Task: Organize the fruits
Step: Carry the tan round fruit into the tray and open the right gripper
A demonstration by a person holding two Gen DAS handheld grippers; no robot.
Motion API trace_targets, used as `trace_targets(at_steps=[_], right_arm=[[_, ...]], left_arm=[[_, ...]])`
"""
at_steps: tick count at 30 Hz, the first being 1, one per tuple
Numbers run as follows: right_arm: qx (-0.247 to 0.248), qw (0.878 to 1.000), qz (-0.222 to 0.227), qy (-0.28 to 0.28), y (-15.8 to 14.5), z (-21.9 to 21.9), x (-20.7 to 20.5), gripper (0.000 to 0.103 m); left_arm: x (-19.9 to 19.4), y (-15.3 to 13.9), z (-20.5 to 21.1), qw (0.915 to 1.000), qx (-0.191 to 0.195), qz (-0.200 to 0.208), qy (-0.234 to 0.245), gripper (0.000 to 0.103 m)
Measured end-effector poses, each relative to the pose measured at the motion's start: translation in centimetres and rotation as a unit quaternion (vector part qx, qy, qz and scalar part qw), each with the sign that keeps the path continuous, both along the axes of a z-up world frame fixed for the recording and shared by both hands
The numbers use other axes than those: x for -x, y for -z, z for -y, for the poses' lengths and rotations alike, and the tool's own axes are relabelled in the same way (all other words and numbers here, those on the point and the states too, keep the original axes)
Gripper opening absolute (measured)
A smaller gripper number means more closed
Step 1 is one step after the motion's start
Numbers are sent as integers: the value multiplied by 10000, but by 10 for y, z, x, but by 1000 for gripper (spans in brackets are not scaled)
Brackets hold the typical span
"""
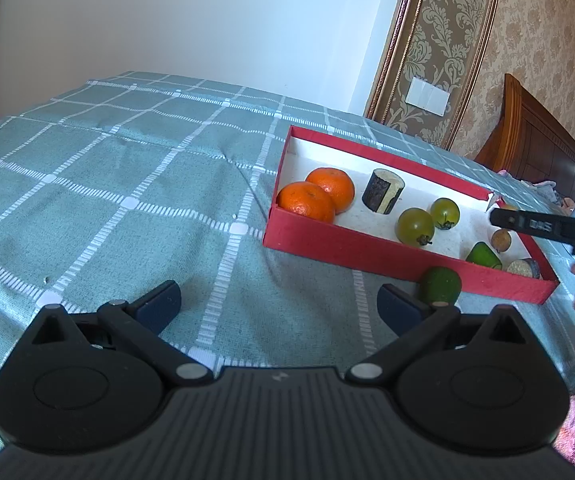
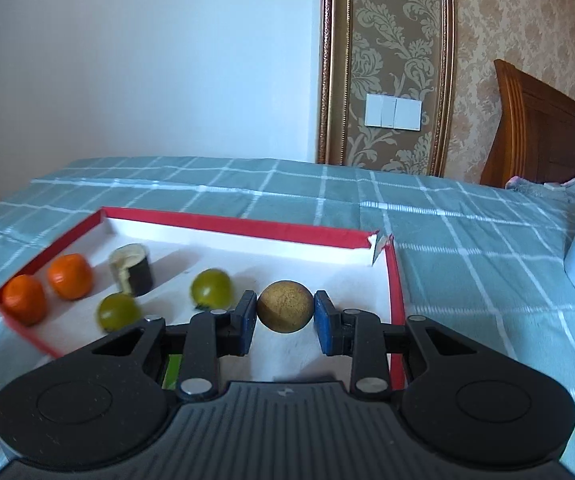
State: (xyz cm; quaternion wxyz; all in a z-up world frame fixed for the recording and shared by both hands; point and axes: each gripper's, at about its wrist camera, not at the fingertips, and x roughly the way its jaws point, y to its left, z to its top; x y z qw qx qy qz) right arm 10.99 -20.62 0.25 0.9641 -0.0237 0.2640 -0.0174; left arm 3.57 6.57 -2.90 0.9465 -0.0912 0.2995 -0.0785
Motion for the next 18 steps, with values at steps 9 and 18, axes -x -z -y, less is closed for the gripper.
trace_targets(at_steps=[9,18], right_arm=[[153,9997,-210,45,14,-5,-29,30],[216,9991,-367,38,21,-9,-40,30]], left_arm=[[0,0,0,10000,0,0,0,103],[0,0,0,10000,-3,0,0,103]])
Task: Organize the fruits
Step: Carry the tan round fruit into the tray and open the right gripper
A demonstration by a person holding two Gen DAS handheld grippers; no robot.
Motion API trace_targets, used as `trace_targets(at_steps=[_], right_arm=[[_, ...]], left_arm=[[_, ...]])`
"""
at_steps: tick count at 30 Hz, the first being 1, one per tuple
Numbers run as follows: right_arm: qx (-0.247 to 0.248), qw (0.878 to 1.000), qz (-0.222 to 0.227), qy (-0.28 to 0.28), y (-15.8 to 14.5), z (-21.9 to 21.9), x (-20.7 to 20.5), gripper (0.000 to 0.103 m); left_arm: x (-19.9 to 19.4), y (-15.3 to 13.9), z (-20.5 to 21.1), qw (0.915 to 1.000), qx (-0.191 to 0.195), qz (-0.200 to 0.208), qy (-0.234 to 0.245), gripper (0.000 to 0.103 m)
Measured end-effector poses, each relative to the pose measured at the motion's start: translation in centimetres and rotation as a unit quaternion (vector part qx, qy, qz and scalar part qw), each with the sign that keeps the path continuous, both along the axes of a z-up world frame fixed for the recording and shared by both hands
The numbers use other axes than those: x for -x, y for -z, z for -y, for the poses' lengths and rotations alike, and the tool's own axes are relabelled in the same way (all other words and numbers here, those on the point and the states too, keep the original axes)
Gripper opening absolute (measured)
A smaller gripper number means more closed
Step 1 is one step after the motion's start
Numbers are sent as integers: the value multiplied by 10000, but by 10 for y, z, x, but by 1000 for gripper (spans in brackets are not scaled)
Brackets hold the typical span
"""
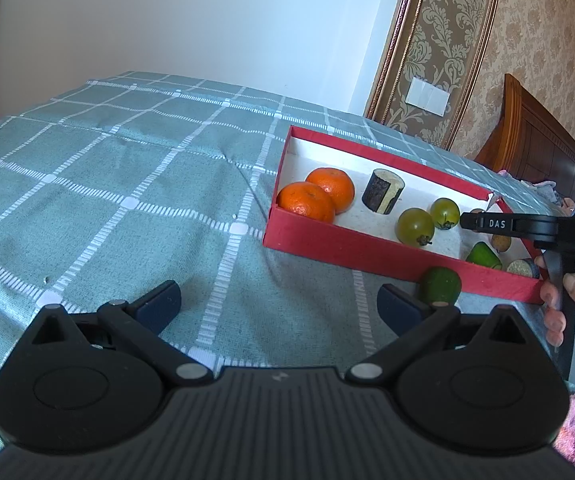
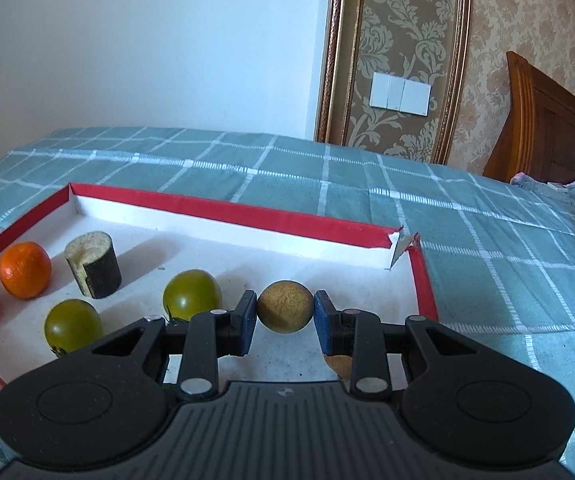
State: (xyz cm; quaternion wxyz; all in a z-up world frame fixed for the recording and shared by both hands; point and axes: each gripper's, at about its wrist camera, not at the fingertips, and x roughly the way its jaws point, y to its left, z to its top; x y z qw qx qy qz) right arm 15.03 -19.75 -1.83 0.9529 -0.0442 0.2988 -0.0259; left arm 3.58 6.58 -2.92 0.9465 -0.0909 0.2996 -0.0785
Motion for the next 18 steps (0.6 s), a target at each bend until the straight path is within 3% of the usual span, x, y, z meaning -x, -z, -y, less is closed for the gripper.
trace_targets(at_steps=[18], right_arm=[[109,9999,-85,75,5,-2,-9,30]], left_arm=[[0,0,0,10000,5,2,1,103]])
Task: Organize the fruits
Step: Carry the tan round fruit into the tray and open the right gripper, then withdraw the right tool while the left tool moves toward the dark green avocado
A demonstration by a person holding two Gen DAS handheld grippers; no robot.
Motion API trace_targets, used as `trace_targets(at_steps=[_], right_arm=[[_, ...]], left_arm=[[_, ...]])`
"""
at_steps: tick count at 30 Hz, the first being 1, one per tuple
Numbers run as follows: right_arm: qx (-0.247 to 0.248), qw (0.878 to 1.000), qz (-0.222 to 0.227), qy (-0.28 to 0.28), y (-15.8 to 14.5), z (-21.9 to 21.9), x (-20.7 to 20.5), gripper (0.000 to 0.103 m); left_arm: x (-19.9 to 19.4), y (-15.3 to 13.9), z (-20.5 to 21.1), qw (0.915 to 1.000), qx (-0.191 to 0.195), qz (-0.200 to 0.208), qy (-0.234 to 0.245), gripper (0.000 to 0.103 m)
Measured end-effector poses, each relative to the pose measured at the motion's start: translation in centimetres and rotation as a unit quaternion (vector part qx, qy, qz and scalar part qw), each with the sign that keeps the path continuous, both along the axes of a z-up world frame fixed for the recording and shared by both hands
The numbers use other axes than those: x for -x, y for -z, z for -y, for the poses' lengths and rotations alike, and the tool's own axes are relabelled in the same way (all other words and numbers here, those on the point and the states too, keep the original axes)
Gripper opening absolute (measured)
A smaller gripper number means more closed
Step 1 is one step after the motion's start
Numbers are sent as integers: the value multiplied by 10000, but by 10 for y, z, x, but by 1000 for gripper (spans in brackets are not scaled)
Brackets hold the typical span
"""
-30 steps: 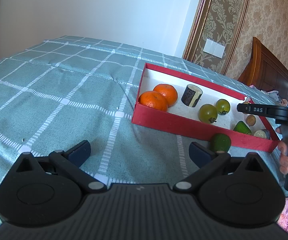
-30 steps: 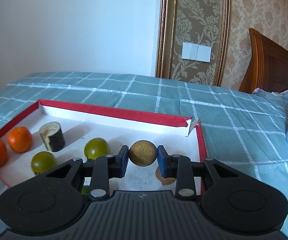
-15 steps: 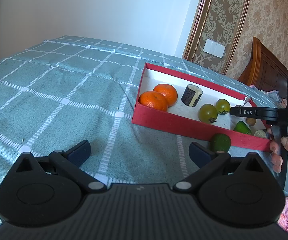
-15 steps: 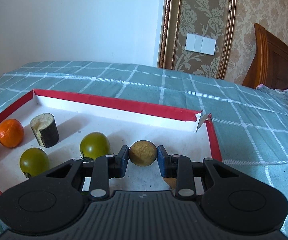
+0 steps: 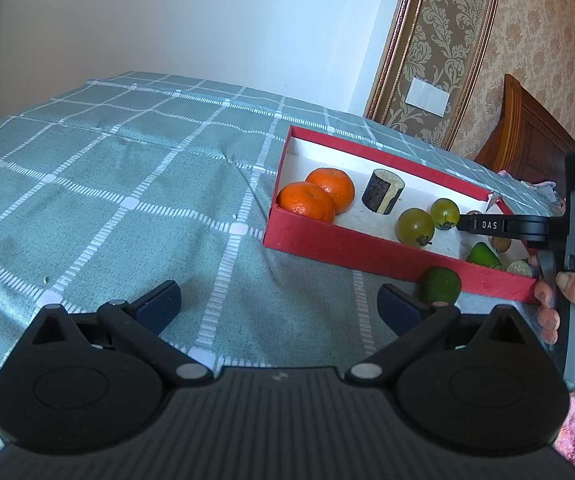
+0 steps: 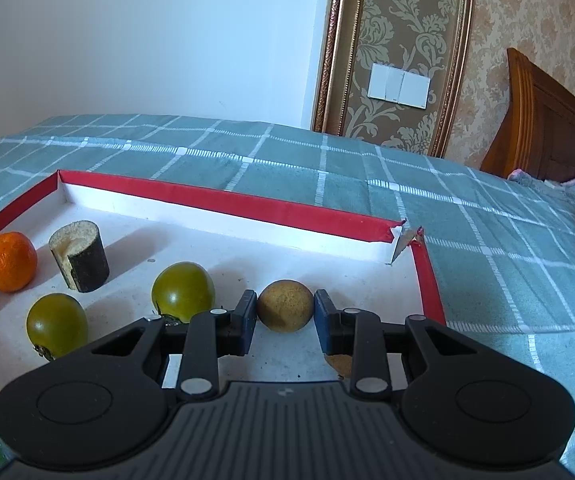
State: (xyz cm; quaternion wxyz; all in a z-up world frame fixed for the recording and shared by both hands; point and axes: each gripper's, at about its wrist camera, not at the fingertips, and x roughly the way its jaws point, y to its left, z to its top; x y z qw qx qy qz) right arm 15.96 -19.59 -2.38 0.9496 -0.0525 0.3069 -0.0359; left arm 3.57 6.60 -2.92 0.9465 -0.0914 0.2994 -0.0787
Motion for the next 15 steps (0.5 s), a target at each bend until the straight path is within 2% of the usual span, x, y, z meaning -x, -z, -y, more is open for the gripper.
trace_targets(at_steps=[5,7,9,12,15], right_arm=[[-34,10000,3,14,0,0,1,31],[-1,10000,8,-1,0,-1,2,34],[22,10000,14,-13,0,-2,4,59],[88,9999,134,0,-1,-4,10,72],[127,9998,168,32,-2,-4,15,73]], left_arm=[[0,0,0,10000,5,1,0,103],[0,0,0,10000,2,0,0,103],[0,0,0,10000,4,1,0,103],[0,0,0,10000,4,1,0,103],[0,0,0,10000,4,1,0,103]])
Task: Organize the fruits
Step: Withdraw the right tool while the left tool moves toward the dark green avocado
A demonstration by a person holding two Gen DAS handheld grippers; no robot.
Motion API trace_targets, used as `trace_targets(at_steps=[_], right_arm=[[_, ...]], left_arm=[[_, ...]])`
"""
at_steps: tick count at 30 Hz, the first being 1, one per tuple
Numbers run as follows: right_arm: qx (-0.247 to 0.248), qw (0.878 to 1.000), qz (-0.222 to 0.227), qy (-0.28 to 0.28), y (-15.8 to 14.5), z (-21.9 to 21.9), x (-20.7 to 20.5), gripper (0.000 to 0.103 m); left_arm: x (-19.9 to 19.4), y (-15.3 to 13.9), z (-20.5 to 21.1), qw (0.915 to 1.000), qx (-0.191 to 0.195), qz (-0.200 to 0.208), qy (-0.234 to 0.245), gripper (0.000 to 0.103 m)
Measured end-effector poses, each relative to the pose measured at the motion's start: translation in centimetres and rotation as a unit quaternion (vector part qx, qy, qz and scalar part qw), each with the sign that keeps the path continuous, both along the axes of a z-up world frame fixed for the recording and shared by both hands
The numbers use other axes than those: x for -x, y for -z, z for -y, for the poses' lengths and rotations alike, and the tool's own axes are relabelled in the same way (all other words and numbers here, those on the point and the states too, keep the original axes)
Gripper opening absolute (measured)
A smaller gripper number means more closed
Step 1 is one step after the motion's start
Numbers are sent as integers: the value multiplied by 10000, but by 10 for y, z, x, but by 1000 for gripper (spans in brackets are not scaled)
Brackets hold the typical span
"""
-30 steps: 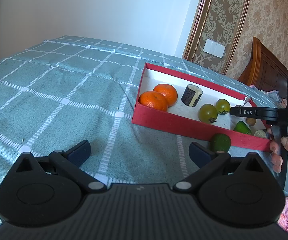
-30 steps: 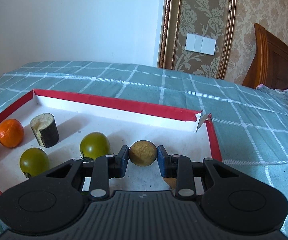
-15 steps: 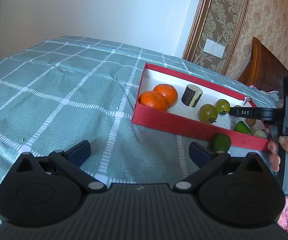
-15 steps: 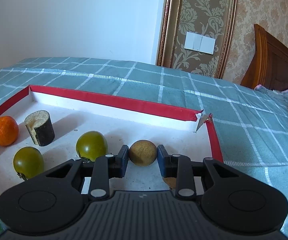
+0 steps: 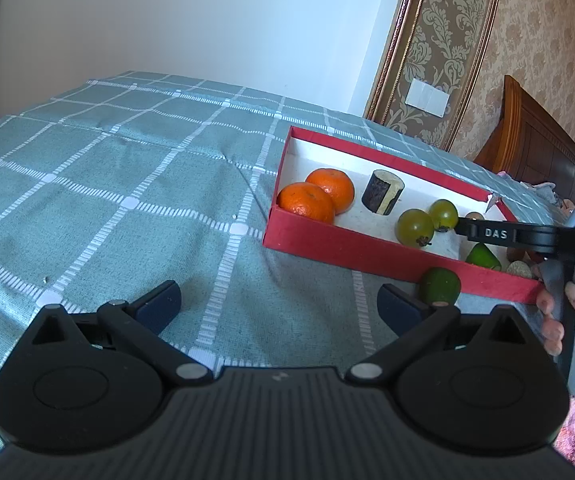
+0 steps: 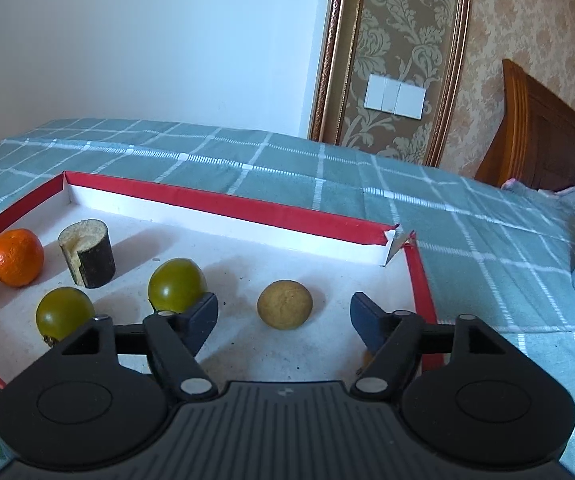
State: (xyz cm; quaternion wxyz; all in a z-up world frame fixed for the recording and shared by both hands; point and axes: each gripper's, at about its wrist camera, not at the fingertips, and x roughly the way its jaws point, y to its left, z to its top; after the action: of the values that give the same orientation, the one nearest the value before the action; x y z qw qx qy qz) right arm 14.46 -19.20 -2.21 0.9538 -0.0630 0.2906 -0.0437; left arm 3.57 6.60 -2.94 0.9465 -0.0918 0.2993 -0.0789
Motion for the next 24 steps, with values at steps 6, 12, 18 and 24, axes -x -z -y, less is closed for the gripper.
trace_targets(at_steps=[6,12,18,24], right_arm=[[-474,9988,94,75,-11,16,28,76],[-675,9975,197,-38,-18,22,60,77],[-956,9947,261,-257,-23,27,94,77],[-708,9947,354,-650,-16,25,132,80]], left_arm=[[0,0,0,10000,-1,0,0,103],[0,0,0,10000,4,1,0,103],[0,0,0,10000,5,1,0,103],[0,0,0,10000,-1,0,0,103]])
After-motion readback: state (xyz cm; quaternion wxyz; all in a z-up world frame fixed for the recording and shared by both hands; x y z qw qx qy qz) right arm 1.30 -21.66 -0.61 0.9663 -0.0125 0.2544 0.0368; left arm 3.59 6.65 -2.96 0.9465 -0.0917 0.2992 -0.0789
